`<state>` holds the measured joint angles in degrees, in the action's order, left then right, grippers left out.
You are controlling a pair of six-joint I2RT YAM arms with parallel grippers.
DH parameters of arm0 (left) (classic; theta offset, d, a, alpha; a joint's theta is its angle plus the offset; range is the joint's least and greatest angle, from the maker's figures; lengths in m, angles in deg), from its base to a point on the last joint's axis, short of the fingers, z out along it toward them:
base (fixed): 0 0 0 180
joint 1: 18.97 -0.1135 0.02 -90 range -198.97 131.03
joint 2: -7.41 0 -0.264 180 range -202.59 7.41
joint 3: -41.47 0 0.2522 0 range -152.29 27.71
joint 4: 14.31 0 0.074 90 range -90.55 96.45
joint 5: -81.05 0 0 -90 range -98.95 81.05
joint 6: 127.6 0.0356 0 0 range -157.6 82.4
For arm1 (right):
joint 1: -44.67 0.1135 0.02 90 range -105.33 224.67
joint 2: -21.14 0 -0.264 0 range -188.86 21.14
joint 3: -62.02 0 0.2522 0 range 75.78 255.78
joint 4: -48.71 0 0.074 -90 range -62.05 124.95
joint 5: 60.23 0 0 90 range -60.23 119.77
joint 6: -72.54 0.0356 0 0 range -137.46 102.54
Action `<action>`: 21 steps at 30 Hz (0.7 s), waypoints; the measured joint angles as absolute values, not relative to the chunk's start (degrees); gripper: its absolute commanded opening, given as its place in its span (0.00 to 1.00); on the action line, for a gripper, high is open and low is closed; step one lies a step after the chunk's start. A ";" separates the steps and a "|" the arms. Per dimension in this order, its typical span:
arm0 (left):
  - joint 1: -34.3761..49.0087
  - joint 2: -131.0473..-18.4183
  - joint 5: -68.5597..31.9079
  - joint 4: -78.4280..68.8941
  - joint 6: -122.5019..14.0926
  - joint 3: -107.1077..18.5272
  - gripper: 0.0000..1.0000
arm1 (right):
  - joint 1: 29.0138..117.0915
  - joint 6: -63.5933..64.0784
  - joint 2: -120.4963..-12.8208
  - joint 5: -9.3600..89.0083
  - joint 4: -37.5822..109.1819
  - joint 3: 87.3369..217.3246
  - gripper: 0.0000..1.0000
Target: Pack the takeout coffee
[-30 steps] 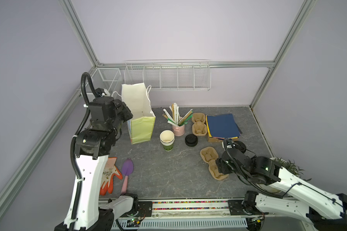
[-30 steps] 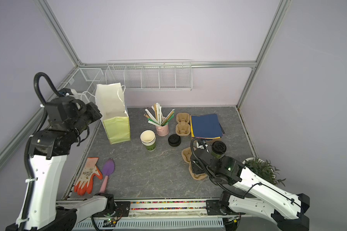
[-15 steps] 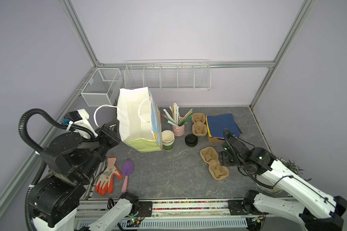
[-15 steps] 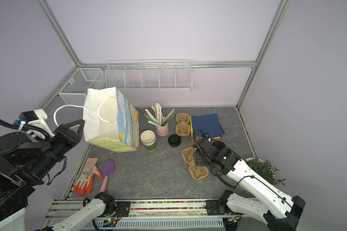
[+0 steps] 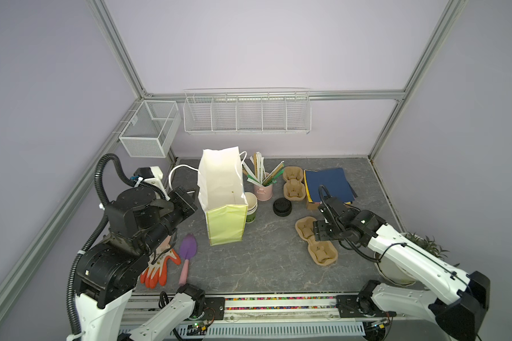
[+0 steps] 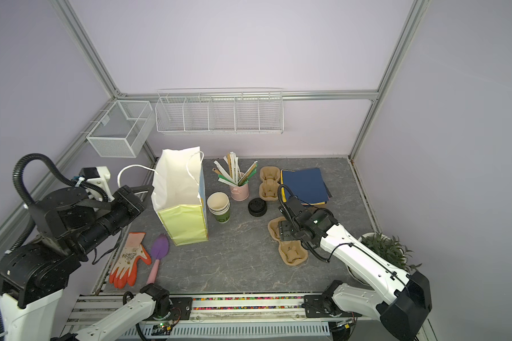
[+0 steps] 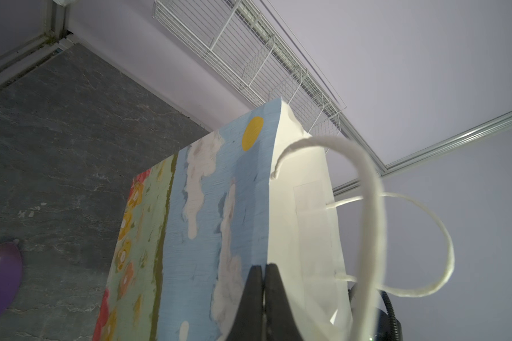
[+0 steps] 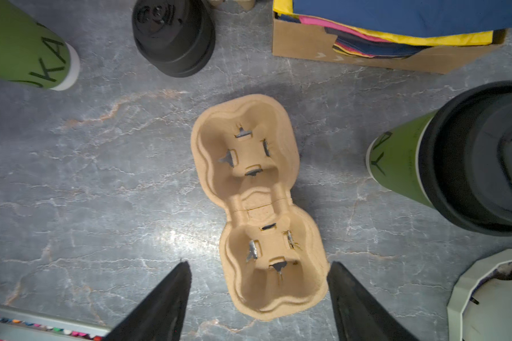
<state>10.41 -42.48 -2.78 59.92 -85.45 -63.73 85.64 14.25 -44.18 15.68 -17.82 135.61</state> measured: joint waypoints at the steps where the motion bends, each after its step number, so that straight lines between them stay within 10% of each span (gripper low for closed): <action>1: 13.63 -42.87 -1.38 59.75 -85.63 -63.16 0.00 | 85.64 14.25 -43.76 16.43 -18.09 137.56 0.78; 8: 34.63 -49.54 12.87 58.61 -86.13 -65.13 0.00 | 86.34 15.23 -42.41 24.47 -17.76 156.68 0.79; 21: 44.82 -53.78 24.39 50.19 -91.25 -58.81 0.00 | 86.93 15.95 -40.53 25.56 -18.44 154.89 0.79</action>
